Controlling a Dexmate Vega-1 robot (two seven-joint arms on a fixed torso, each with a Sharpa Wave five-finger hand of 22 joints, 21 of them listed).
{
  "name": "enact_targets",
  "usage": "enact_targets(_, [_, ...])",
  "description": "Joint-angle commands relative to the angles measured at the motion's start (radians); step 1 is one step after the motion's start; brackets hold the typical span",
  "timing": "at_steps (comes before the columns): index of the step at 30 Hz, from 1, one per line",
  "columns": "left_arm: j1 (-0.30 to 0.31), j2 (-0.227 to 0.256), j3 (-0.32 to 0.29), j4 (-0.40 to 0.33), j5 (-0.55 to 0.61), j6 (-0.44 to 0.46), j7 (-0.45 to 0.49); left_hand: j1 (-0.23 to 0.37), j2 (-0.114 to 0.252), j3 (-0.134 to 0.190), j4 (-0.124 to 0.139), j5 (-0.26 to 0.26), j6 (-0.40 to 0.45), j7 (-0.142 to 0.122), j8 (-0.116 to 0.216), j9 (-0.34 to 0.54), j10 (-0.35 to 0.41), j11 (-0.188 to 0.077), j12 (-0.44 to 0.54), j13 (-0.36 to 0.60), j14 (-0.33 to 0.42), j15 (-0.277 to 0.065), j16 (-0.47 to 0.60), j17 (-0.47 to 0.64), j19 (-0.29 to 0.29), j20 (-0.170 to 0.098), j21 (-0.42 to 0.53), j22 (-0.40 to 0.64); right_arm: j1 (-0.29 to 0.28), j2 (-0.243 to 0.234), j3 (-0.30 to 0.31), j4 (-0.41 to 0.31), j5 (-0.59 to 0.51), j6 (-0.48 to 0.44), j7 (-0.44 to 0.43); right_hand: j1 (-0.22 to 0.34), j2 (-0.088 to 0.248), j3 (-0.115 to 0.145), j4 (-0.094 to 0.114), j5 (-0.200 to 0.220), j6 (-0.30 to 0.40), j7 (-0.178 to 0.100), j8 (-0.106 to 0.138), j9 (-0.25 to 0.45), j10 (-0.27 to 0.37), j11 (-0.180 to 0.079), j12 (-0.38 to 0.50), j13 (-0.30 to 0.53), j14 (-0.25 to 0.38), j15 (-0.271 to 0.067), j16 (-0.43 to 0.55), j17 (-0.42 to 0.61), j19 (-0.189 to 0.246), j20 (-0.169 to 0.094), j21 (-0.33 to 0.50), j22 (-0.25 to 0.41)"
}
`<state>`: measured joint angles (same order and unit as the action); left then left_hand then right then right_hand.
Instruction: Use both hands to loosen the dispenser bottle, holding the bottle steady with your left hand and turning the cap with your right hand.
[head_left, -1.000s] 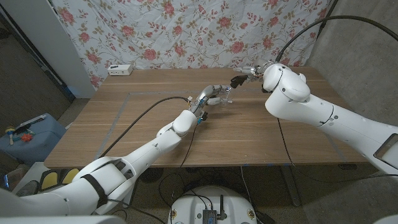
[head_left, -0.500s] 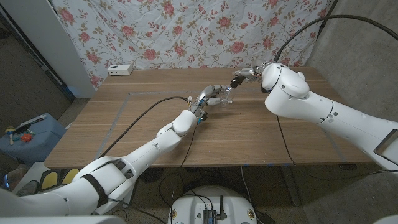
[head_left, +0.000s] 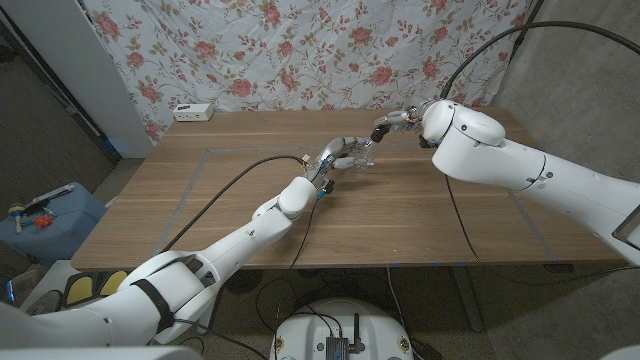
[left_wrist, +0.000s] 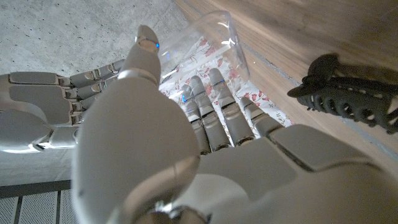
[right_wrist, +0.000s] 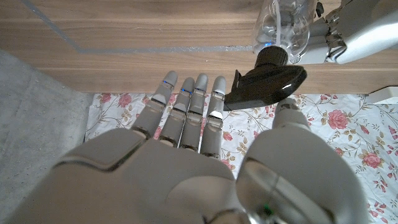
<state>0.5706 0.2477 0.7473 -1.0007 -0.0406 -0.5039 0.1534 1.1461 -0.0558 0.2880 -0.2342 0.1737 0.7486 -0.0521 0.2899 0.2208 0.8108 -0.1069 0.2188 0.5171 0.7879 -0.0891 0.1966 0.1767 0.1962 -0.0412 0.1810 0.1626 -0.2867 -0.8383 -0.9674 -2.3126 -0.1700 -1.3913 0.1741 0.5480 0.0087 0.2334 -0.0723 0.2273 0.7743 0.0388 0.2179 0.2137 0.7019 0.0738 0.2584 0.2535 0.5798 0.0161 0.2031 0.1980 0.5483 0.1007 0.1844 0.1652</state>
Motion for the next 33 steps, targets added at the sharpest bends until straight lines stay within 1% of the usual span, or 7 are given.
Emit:
enact_targets(1, [0.007, 0.001, -0.001, -0.008, 0.001, 0.002, 0.008, -0.121, 0.140, 0.085, 0.082, 0.007, 0.119, -0.021, 0.004, 0.004, 0.054, -0.038, 0.003, 0.005, 0.010, -0.063, 0.000, 0.003, 0.008, -0.060, 0.001, 0.002, 0.049, -0.043, -0.011, -0.013, 0.164, 0.013, -0.101, 0.037, 0.009, 0.015, -0.025, -0.002, -0.010, -0.011, -0.003, 0.001, -0.013, -0.003, -0.009, 0.005, -0.007, 0.000, -0.001, 0.003, -0.009, -0.002, -0.001, 0.003])
enact_targets(7, [0.005, 0.000, -0.001, -0.001, 0.001, -0.006, 0.008, -0.120, 0.139, 0.086, 0.081, 0.007, 0.121, -0.023, 0.004, 0.004, 0.054, -0.038, 0.003, 0.005, 0.011, -0.064, 0.000, 0.002, 0.007, -0.060, 0.001, 0.002, 0.057, -0.058, -0.007, -0.018, 0.220, 0.030, -0.131, 0.067, 0.018, 0.027, -0.043, -0.003, -0.014, -0.020, -0.004, 0.001, -0.017, -0.004, -0.010, 0.007, -0.011, -0.004, -0.001, 0.003, -0.014, -0.008, -0.001, 0.002])
enact_targets(9, [0.003, -0.002, -0.001, 0.004, 0.001, -0.010, 0.008, -0.120, 0.139, 0.086, 0.081, 0.007, 0.121, -0.023, 0.004, 0.004, 0.055, -0.038, 0.003, 0.005, 0.011, -0.065, 0.000, 0.002, 0.008, -0.060, 0.001, 0.002, 0.060, -0.060, -0.007, -0.019, 0.235, 0.032, -0.139, 0.078, 0.023, 0.032, -0.051, -0.004, -0.019, -0.029, -0.006, 0.001, -0.020, -0.008, -0.011, 0.008, -0.012, -0.005, 0.000, 0.004, -0.014, -0.009, -0.001, 0.002])
enact_targets(16, [-0.008, -0.014, 0.001, 0.038, 0.000, -0.035, 0.008, -0.120, 0.139, 0.086, 0.081, 0.007, 0.122, -0.023, 0.005, 0.004, 0.055, -0.037, 0.003, 0.005, 0.010, -0.063, 0.000, 0.003, 0.008, -0.060, 0.001, 0.002, 0.067, -0.069, -0.006, -0.020, 0.272, 0.046, -0.166, 0.121, 0.034, 0.049, -0.075, -0.004, -0.020, -0.040, -0.005, 0.002, -0.026, -0.014, -0.012, 0.010, -0.015, -0.014, 0.001, 0.004, -0.015, -0.014, 0.000, 0.002])
enact_targets(27, [-0.023, -0.027, 0.003, 0.074, -0.005, -0.055, 0.001, -0.119, 0.138, 0.085, 0.080, 0.007, 0.122, -0.018, 0.004, 0.004, 0.056, -0.040, 0.003, 0.005, 0.011, -0.063, 0.000, 0.003, 0.009, -0.060, 0.002, 0.002, 0.057, -0.082, 0.011, -0.017, 0.301, 0.094, -0.191, 0.168, 0.046, 0.066, -0.094, -0.004, -0.011, -0.068, 0.000, 0.002, -0.034, -0.027, -0.014, 0.013, -0.014, -0.030, 0.004, 0.007, -0.014, -0.027, 0.002, 0.003])
enact_targets(30, [-0.026, -0.030, 0.004, 0.081, -0.006, -0.058, 0.000, -0.120, 0.137, 0.085, 0.080, 0.007, 0.122, -0.020, 0.004, 0.004, 0.056, -0.040, 0.003, 0.006, 0.011, -0.063, 0.000, 0.003, 0.009, -0.061, 0.002, 0.002, 0.055, -0.087, 0.011, -0.015, 0.301, 0.110, -0.193, 0.183, 0.051, 0.071, -0.098, -0.004, -0.010, -0.082, 0.000, 0.002, -0.036, -0.030, -0.014, 0.014, -0.016, -0.035, 0.005, 0.008, -0.014, -0.030, 0.002, 0.002])
enact_targets(33, [-0.030, -0.033, 0.004, 0.089, -0.008, -0.062, -0.002, -0.121, 0.137, 0.085, 0.081, 0.006, 0.123, -0.019, 0.004, 0.004, 0.057, -0.038, 0.003, 0.006, 0.011, -0.064, 0.000, 0.003, 0.009, -0.060, 0.002, 0.002, 0.051, -0.088, 0.016, -0.011, 0.299, 0.121, -0.196, 0.206, 0.056, 0.079, -0.102, -0.004, -0.005, -0.108, 0.003, 0.003, -0.040, -0.036, -0.015, 0.015, -0.016, -0.042, 0.007, 0.010, -0.015, -0.035, 0.002, 0.002])
